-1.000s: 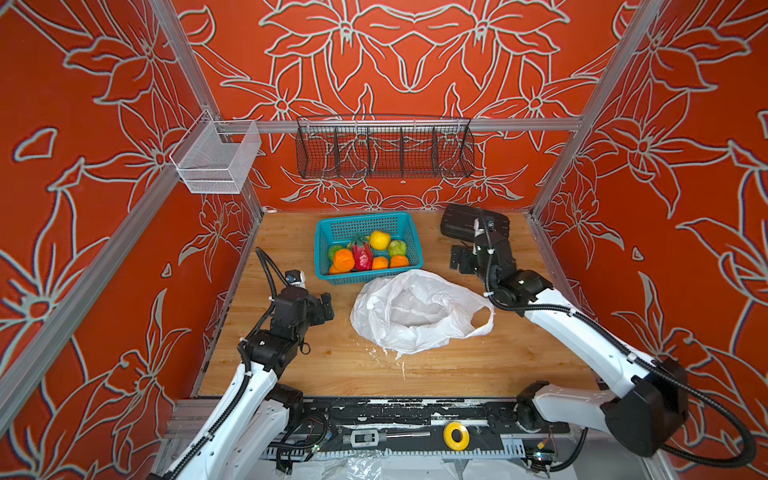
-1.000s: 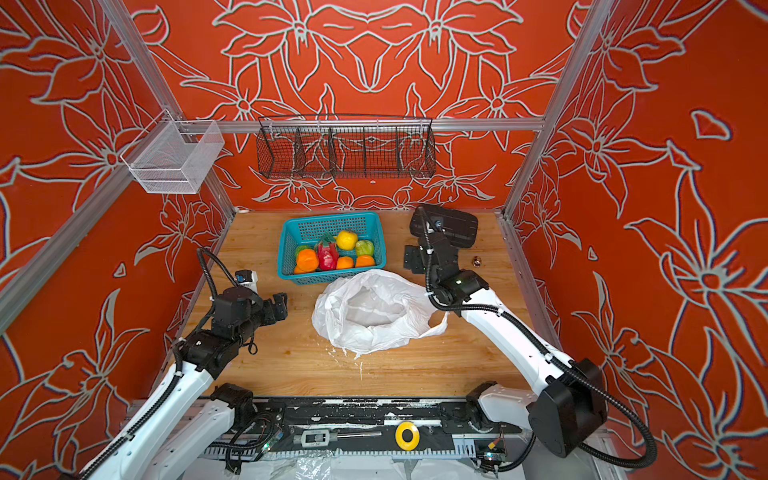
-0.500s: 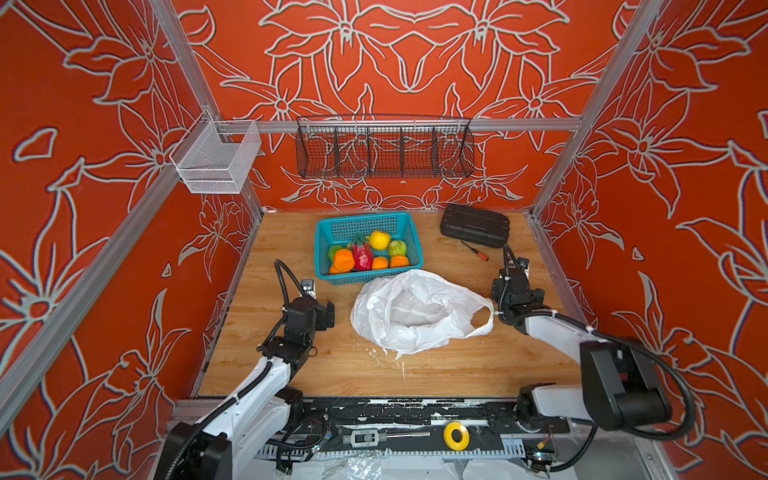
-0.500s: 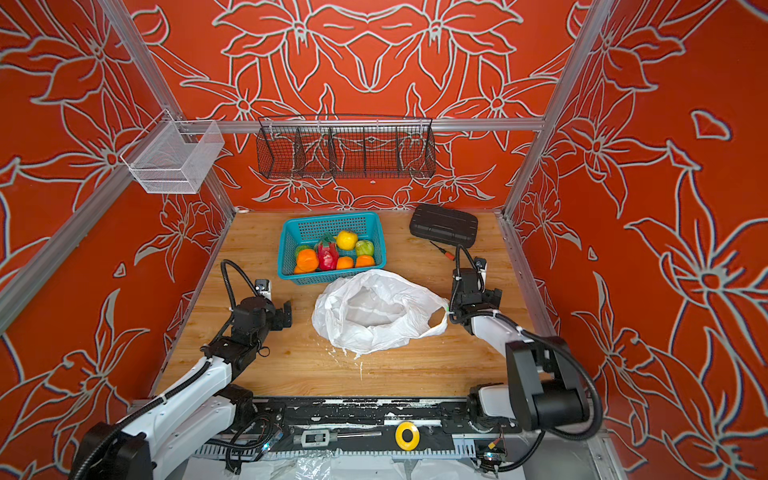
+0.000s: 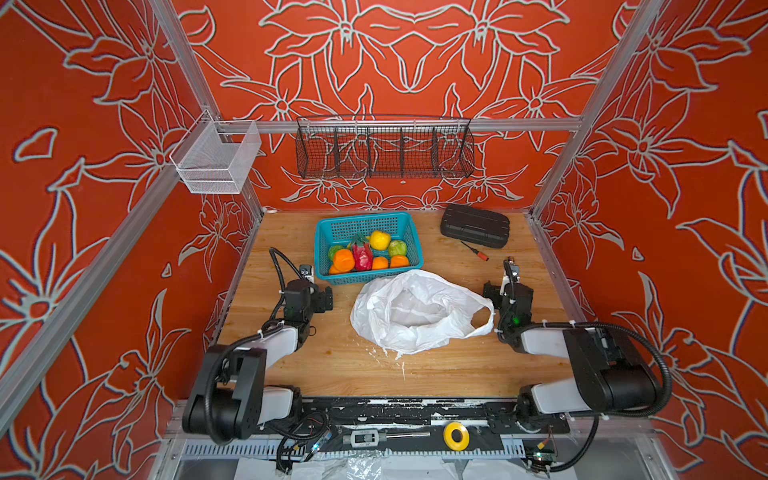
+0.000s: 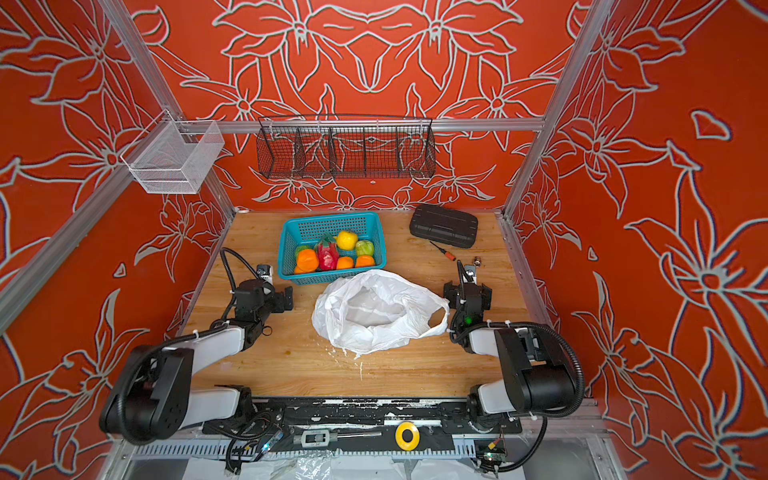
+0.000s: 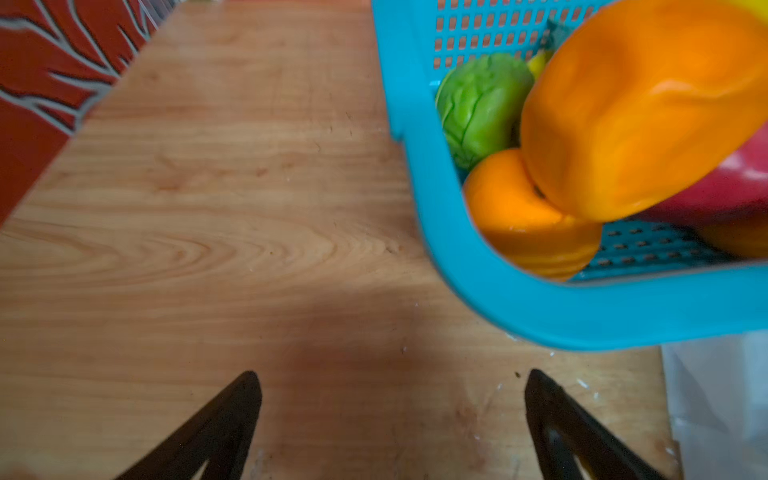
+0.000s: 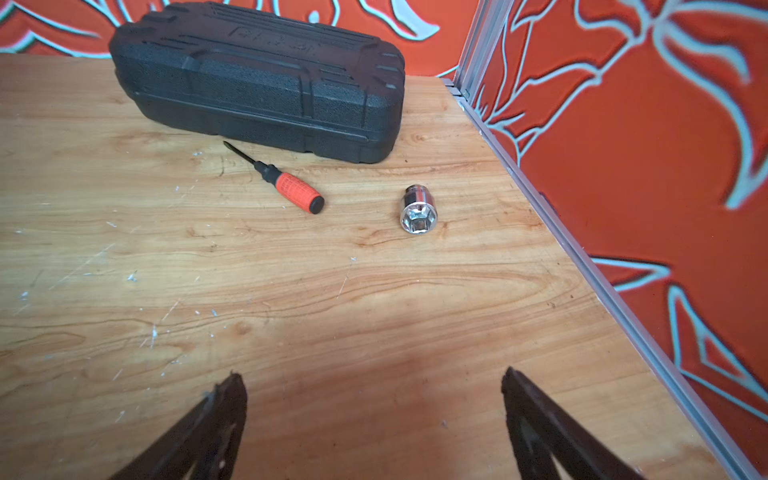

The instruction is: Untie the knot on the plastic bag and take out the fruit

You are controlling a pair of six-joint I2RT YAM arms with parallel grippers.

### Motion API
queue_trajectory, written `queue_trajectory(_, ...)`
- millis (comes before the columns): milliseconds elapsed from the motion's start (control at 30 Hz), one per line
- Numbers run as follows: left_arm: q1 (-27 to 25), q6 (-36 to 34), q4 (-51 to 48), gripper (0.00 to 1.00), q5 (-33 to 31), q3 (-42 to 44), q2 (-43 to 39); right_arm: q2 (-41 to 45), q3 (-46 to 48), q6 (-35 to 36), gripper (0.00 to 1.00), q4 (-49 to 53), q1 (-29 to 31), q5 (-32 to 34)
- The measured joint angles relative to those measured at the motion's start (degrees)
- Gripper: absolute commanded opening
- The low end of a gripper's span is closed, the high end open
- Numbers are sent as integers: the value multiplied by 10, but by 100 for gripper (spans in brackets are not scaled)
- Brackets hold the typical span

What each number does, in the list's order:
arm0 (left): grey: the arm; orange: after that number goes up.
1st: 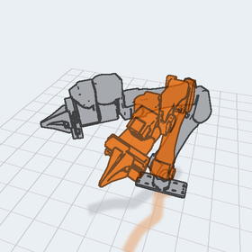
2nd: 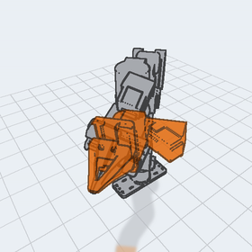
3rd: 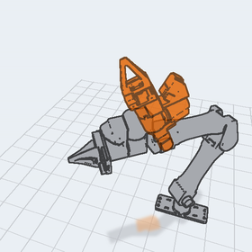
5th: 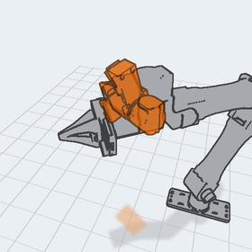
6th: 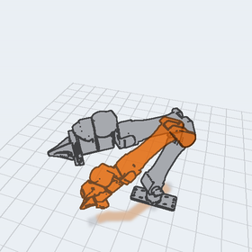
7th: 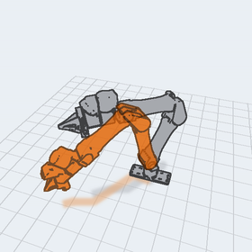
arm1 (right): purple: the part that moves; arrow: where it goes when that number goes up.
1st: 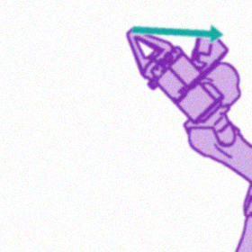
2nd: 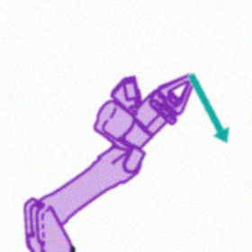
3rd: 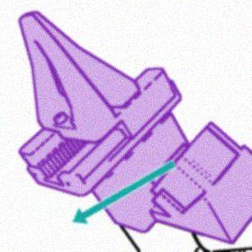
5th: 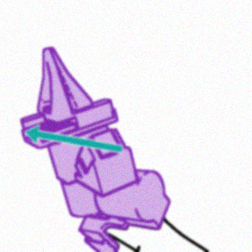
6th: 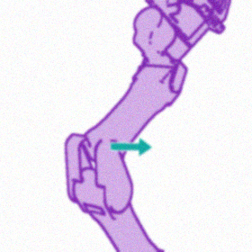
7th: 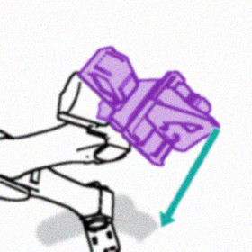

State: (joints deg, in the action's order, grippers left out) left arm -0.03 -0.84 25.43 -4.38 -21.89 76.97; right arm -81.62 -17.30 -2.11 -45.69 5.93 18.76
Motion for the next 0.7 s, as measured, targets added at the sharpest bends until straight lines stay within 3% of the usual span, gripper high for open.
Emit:
queue_trajectory(233, 20, 8, 6, 97, 35, -15, 7, 0, 0, 2, 97, -12, -2, -8)
queue_trajectory(700, 20, 9, 8, 97, 45, -15, 7, 0, 0, 2, 97, -10, -2, -13)
